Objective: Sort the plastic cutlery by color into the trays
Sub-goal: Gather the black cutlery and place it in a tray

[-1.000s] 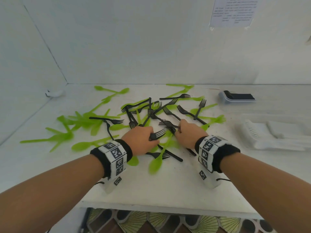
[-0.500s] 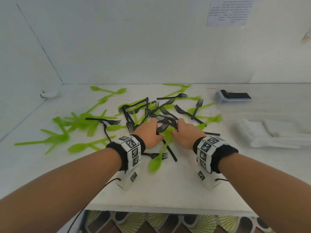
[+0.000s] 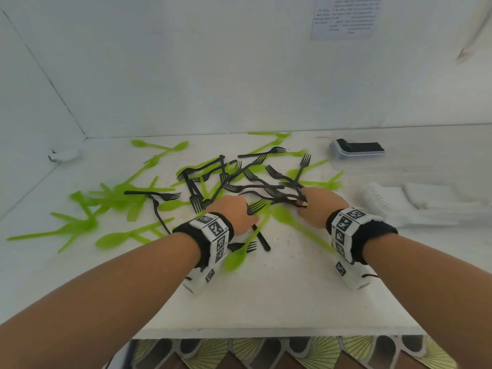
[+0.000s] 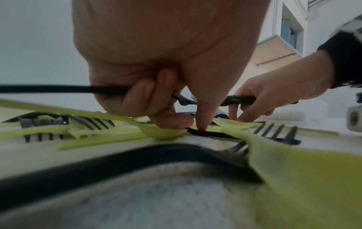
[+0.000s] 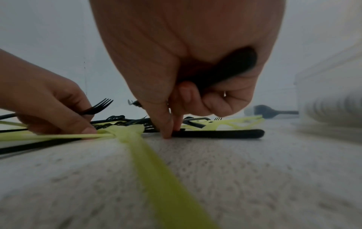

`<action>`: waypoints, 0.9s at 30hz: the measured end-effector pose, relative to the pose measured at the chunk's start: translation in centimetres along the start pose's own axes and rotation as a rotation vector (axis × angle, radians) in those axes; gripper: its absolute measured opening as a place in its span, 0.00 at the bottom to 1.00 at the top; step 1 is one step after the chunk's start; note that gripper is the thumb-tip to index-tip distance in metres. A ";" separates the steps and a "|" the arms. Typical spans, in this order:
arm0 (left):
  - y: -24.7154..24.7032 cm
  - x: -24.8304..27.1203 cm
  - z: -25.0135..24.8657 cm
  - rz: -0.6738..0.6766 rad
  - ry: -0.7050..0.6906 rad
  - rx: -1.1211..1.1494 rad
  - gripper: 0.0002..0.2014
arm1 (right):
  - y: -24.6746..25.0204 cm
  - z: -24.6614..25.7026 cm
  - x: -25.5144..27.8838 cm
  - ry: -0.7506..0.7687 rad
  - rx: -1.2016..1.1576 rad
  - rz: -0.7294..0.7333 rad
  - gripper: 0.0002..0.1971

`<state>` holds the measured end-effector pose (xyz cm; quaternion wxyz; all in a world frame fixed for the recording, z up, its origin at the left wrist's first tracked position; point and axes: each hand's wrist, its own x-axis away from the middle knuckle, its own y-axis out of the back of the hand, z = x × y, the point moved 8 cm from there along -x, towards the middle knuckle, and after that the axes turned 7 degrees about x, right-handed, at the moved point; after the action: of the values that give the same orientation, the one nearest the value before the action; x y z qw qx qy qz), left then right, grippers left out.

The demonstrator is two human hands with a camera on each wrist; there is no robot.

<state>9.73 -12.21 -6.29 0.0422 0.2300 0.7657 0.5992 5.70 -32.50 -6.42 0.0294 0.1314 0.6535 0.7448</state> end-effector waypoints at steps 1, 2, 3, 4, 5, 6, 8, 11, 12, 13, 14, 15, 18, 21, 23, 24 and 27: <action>0.0 -0.2 -0.1 0.012 0.006 0.004 0.21 | -0.1 -0.1 0.0 0.004 0.011 -0.004 0.07; 0.1 -0.4 -0.2 0.016 0.010 0.020 0.21 | -0.1 -0.1 0.0 0.009 0.017 -0.012 0.08; 0.3 -0.5 -0.3 0.017 0.007 0.031 0.20 | -0.1 0.0 -0.1 0.017 0.024 -0.016 0.08; 0.4 -0.5 -0.5 0.016 0.003 0.032 0.18 | 0.0 0.1 0.0 0.024 0.034 -0.013 0.09; 0.6 -0.5 -0.7 0.014 0.001 0.024 0.16 | -0.1 0.3 0.0 0.034 0.044 -0.008 0.09; 0.7 -0.4 -0.9 0.014 0.002 0.012 0.14 | 0.0 0.5 0.1 0.044 0.051 -0.003 0.09; 0.9 -0.4 -1.1 0.019 0.003 -0.007 0.11 | 0.2 0.9 0.5 0.052 0.029 -0.019 0.07; 1.3 -0.6 -1.1 -0.005 0.014 0.060 0.13 | 1.0 1.7 1.0 0.067 -0.061 -0.060 0.10; 1.6 -0.6 -1.1 -0.028 0.011 0.106 0.13 | 1.3 1.9 1.1 0.068 -0.104 -0.080 0.11; 1.9 -0.5 -1.1 -0.047 0.012 0.161 0.11 | 1.7 2.1 1.2 0.067 -0.160 -0.106 0.10; 2.2 -0.3 -1.2 -0.068 0.001 0.225 0.09 | 2.1 2.4 1.3 0.063 -0.220 -0.134 0.10; 2.6 -0.2 -1.2 -0.077 -0.010 0.299 0.10 | 2.4 2.6 1.3 0.065 -0.278 -0.160 0.10; 3.9 0.2 -0.9 -0.101 -0.066 0.511 0.10 | 2.8 3.8 1.3 0.085 -0.416 -0.198 0.10; 5.1 0.5 0.3 -0.123 -0.069 0.567 0.06 | 2.5 4.5 0.8 0.072 -0.442 -0.196 0.12; 6.0 1.1 1.4 -0.195 -0.045 0.697 0.07 | 2.1 4.8 0.3 0.071 -0.370 -0.181 0.11; 6.7 1.6 1.9 -0.253 -0.040 0.794 0.09 | 2.0 5.0 0.1 0.076 -0.324 -0.176 0.10; 8.9 3.3 2.9 -0.409 -0.059 0.954 0.05 | 1.4 5.2 -0.6 0.092 -0.276 -0.146 0.11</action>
<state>10.47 -6.68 1.93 0.0704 0.0859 0.9815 0.1561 7.68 -27.85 -4.53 0.0711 0.0440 0.5535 0.8286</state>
